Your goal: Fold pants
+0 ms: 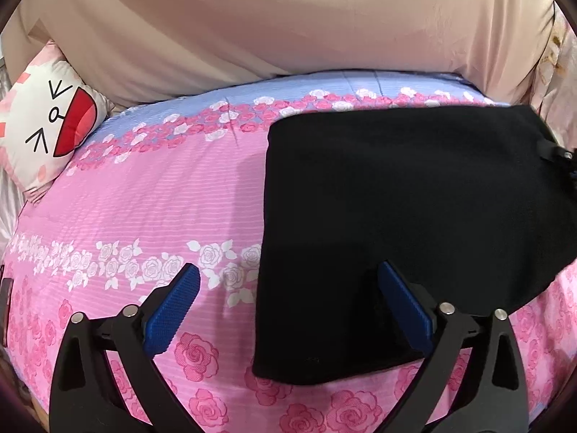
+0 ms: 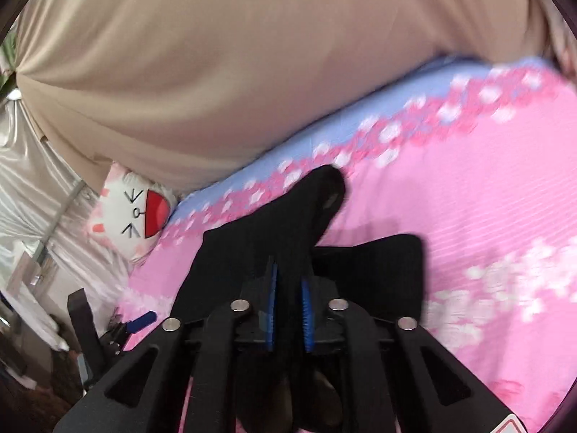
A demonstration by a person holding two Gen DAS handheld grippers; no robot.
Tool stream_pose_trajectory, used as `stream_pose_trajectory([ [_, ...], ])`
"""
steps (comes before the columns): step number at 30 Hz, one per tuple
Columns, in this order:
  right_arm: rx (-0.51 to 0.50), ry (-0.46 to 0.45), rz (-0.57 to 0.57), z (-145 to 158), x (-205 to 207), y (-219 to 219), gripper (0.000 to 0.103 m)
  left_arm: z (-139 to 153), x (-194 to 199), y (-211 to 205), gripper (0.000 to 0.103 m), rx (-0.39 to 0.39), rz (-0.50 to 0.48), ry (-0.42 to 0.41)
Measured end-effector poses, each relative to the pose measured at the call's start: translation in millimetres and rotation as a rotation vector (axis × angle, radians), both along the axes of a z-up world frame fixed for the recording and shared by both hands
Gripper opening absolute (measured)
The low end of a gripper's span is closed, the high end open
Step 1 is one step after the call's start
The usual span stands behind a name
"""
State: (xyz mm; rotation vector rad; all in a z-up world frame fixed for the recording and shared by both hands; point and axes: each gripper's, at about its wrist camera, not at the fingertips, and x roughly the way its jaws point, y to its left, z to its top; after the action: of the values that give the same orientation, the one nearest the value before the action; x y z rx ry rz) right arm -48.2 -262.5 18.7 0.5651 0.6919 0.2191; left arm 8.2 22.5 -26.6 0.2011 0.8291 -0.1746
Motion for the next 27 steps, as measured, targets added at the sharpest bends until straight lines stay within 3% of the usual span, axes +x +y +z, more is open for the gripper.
stream_pose_trajectory([
  [1, -0.044, 0.038, -0.007, -8, 1, -1, 0.013, -5, 2, -1, 0.098, -0.004, -0.001, 0.01],
  [2, -0.113, 0.146, -0.009, -33, 9, -3, 0.017, -8, 4, -1, 0.098, -0.01, -0.001, 0.014],
  [3, -0.112, 0.197, -0.035, -47, 11, -7, 0.018, -11, 6, -1, 0.098, -0.019, 0.001, 0.013],
  [5, -0.033, 0.145, -0.078, -37, -3, -11, 0.02, -8, 6, -1, 0.098, -0.02, 0.009, 0.012],
  [7, -0.12, 0.041, -0.083, -3, -12, 3, 0.021, -2, 3, 2, 0.098, -0.033, 0.005, 0.005],
  [9, -0.124, -0.004, -0.014, 21, -7, 23, 0.021, 3, -1, 2, 0.098, -0.048, -0.004, -0.003],
  [12, -0.104, -0.012, 0.137, 29, 23, 65, 0.022, 2, 0, -5, 0.098, -0.036, -0.015, 0.0],
  [14, -0.179, 0.059, 0.169, 8, 55, 85, 0.021, 1, -2, -7, 0.098, -0.029, -0.016, 0.005],
  [15, -0.22, 0.11, 0.136, -8, 68, 83, 0.019, 2, -3, -6, 0.098, -0.03, -0.017, 0.006],
  [16, -0.263, 0.175, 0.079, -28, 81, 75, 0.0, 3, -5, -3, 0.098, -0.032, -0.019, 0.002],
  [17, -0.251, 0.216, 0.039, -45, 88, 63, 0.0, 5, -7, 1, 0.098, -0.033, -0.021, -0.003],
  [18, -0.093, 0.189, 0.027, -54, 83, 42, 0.0, 6, -8, 4, 0.098, -0.032, -0.02, -0.007],
  [20, 0.041, 0.192, 0.002, -51, 70, 23, 0.0, 7, -9, 11, 0.098, -0.025, -0.016, -0.011],
  [22, -0.013, 0.138, -0.059, -30, 44, 17, 0.017, 6, -7, 17, 0.098, -0.03, -0.006, -0.013],
  [24, -0.075, 0.098, -0.086, -15, 12, 15, 0.025, 6, -4, 20, 0.098, -0.048, 0.003, -0.014],
  [27, -0.06, 0.085, -0.083, -12, -21, 8, 0.041, 6, -1, 20, 0.098, -0.081, -0.004, 0.001],
])
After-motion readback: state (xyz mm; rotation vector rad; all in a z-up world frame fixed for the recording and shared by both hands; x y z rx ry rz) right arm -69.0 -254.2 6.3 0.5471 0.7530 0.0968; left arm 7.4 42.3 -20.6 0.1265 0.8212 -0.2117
